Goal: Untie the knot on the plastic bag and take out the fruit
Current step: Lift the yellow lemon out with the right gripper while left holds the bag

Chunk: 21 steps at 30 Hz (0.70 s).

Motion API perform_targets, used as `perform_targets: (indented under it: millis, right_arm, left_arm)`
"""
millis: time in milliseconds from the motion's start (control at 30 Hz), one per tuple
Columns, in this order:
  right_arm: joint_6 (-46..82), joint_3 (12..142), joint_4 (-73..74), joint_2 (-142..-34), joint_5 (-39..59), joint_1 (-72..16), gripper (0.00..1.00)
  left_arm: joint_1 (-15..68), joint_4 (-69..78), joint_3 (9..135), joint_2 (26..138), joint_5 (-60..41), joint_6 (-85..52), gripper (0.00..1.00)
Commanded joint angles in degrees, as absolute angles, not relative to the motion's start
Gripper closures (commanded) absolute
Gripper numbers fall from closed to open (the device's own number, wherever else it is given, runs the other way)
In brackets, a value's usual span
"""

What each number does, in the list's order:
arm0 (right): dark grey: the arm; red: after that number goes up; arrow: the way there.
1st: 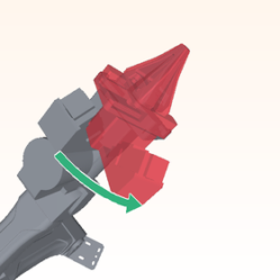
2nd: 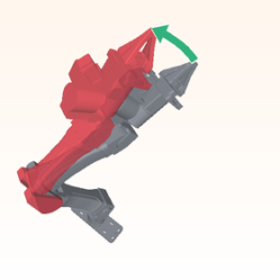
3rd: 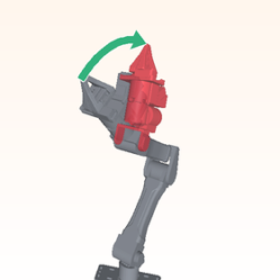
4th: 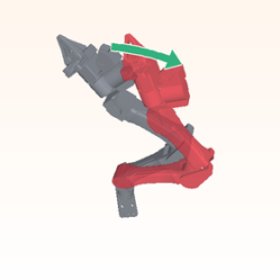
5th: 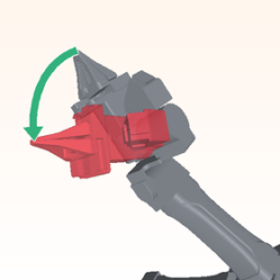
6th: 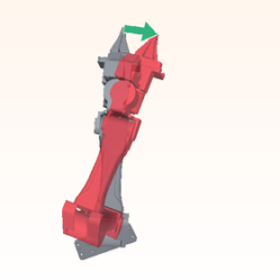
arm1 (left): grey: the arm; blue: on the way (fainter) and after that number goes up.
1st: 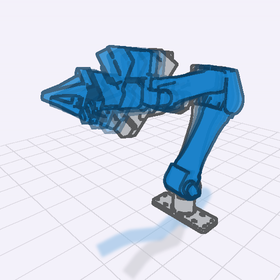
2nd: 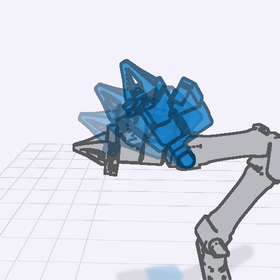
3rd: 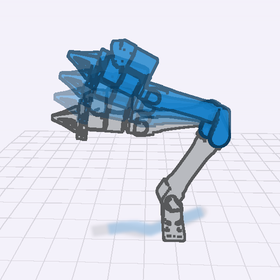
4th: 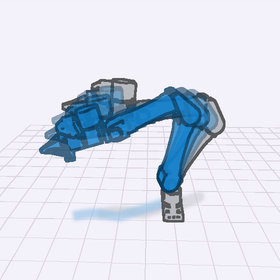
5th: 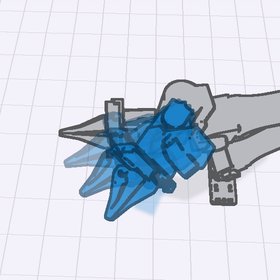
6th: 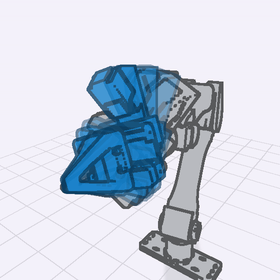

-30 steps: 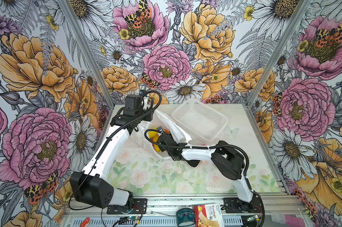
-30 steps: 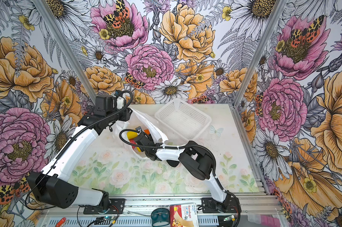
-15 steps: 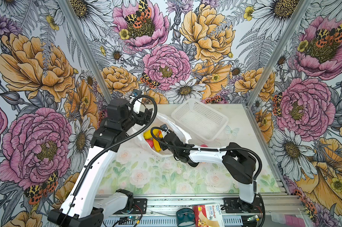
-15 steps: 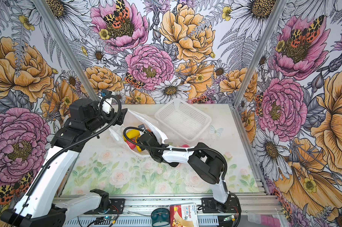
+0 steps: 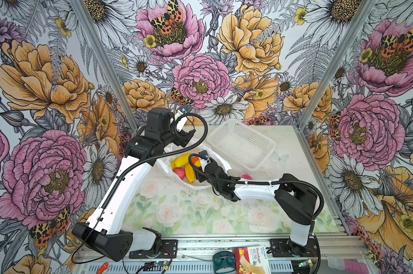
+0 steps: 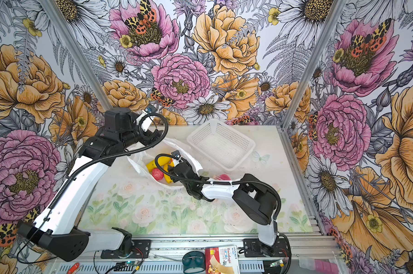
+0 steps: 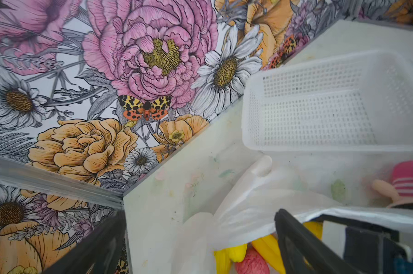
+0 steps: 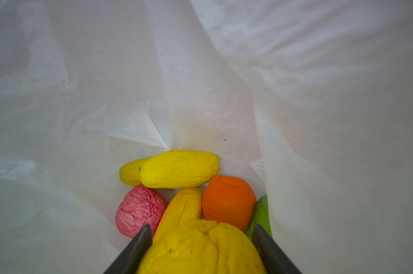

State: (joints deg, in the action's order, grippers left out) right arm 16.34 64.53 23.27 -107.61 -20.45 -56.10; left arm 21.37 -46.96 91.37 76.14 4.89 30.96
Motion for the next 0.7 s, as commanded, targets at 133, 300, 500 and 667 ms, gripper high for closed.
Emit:
perform_targets:
  millis: [133,300,500,667]
  right_arm:
    - [18.9,61.0,29.2,-104.6,-19.3,-54.6,0.78]
    - [19.1,59.6,30.9,-103.8,-19.7,-54.3,0.78]
    - [19.5,57.7,33.4,-103.0,-20.0,-54.3,0.78]
    - [19.3,57.4,33.9,-102.9,-19.2,-54.3,0.79]
  left_arm:
    - [20.6,-50.7,84.4,73.1,-2.4,41.1,0.01]
    - [20.8,-50.7,83.3,75.0,-1.0,42.7,0.05]
    - [21.5,-50.6,83.8,77.8,1.9,43.1,0.12]
    - [21.5,-48.2,83.9,79.1,5.8,42.4,0.33]
